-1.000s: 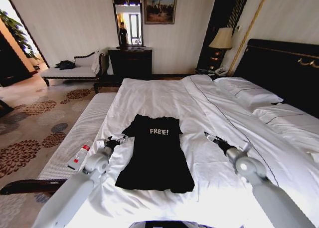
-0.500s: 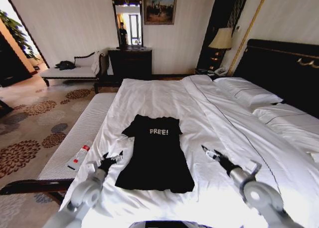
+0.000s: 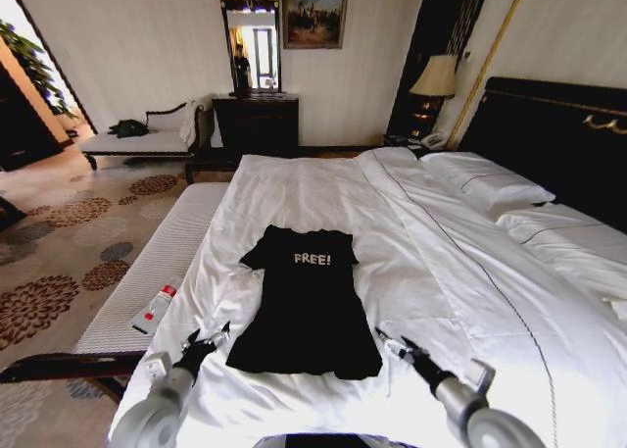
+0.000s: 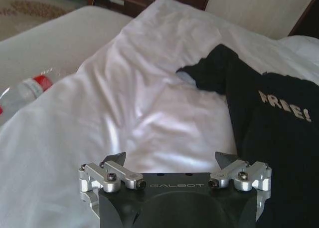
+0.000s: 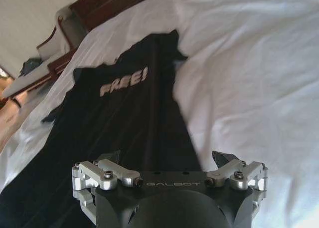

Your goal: Fold the clothes on the bed.

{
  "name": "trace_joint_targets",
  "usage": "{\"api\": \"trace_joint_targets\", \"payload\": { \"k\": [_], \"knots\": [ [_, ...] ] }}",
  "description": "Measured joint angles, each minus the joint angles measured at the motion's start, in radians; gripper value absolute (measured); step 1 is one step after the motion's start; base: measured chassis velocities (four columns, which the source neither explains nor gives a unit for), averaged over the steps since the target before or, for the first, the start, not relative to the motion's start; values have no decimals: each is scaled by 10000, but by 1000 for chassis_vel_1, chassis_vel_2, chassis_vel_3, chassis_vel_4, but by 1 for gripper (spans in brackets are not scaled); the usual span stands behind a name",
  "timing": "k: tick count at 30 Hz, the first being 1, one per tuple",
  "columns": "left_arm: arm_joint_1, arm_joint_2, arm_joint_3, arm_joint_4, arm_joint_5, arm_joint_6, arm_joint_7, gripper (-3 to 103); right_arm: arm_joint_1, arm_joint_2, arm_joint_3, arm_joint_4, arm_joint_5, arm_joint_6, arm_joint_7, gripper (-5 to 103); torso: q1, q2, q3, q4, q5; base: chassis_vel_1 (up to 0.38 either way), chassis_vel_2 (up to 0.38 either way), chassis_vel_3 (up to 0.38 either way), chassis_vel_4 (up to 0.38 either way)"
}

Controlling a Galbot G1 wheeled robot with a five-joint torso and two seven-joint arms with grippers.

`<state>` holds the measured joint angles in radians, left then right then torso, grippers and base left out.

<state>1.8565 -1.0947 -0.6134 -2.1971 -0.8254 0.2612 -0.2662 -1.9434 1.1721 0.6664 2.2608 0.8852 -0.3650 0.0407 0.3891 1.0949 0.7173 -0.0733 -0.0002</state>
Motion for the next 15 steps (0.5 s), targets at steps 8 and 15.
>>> {"api": "trace_joint_targets", "payload": {
  "k": [8, 15],
  "knots": [
    [342, -277, 309, 267, 291, -146, 186, 100, -150, 133, -727, -653, -1432, 519, -168, 96, 0, 0, 1, -1, 2, 0, 0, 0, 0],
    [114, -255, 682, 299, 403, -125, 46, 99, 128, 20, -609, -1334, -539, 474, -221, 94, 0, -1, 2, -1, 3, 0, 0, 0, 0]
  ]
}}
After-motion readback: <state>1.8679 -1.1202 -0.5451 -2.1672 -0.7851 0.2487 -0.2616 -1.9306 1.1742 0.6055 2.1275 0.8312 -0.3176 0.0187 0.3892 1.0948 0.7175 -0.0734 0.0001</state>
